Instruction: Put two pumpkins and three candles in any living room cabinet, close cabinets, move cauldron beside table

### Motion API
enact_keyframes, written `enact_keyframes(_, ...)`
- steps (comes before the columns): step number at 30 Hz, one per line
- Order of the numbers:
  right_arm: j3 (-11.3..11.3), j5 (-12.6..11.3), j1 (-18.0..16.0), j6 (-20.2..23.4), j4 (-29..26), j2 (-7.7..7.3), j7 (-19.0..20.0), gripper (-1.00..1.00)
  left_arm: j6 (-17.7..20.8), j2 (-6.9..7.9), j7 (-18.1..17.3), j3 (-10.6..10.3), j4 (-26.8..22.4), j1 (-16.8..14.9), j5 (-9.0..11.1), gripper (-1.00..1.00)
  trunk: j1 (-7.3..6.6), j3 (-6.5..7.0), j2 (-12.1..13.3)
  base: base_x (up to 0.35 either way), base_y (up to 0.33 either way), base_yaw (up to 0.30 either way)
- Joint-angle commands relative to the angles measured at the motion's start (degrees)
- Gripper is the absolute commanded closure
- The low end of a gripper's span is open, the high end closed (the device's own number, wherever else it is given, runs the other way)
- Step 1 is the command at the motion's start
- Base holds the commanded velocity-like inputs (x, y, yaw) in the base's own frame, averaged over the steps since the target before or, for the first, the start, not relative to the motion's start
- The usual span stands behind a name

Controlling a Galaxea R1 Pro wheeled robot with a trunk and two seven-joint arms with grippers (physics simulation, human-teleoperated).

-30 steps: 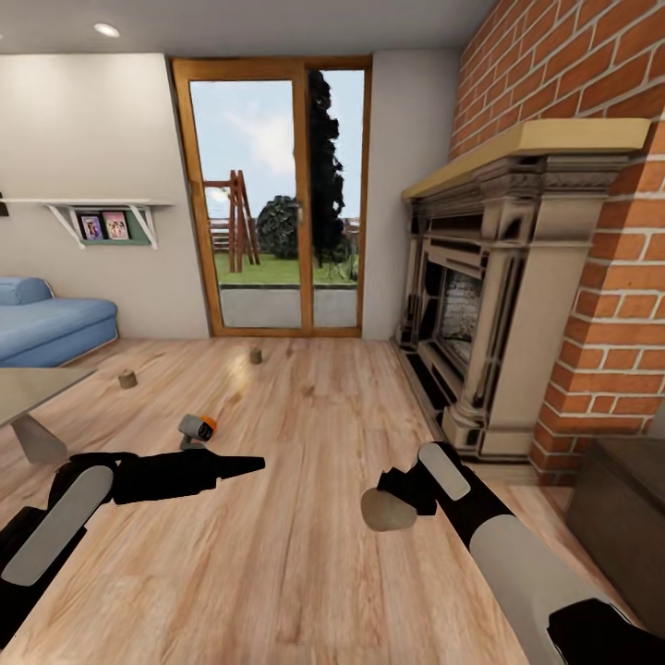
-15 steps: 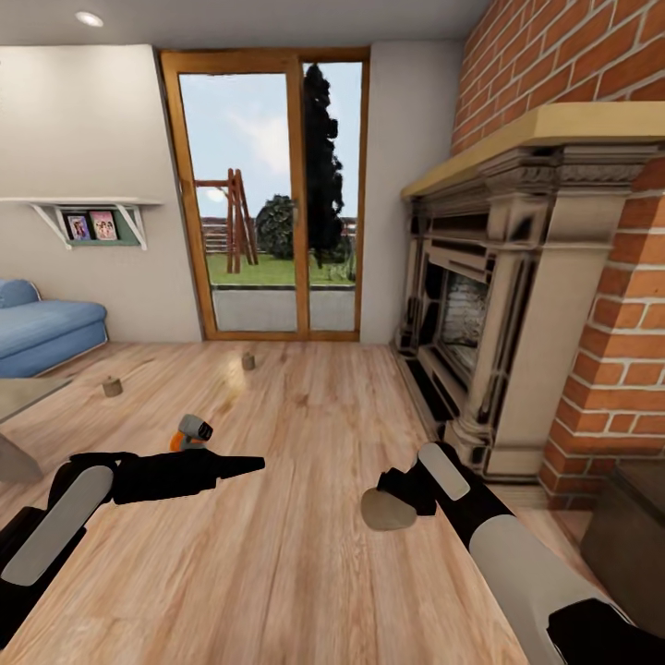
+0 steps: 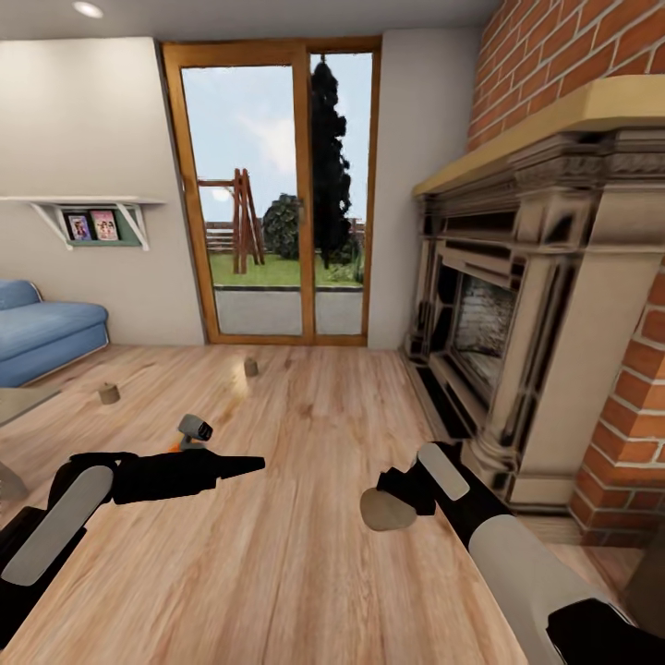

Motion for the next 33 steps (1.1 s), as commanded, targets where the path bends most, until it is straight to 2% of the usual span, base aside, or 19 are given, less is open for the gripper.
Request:
enact_keyframes(1, 0.2, -0.7, 0.0, -0.1, -0.1, -0.03, -0.7, 1.0, 0.2, 0.03, -0.2, -0.1, 0.0, -0.1, 0.0, -1.0, 0.02, -0.06, 0.0, 0.328, 0.0, 0.153)
enact_keyframes(33, 0.5, -0.7, 0.0, -0.3, -0.1, 0.12, -0.7, 1.0, 0.2, 0.03, -0.2, -0.1, 0.0, -0.1, 0.0, -1.0, 0.02, -0.06, 0.0, 0.328, 0.0, 0.075)
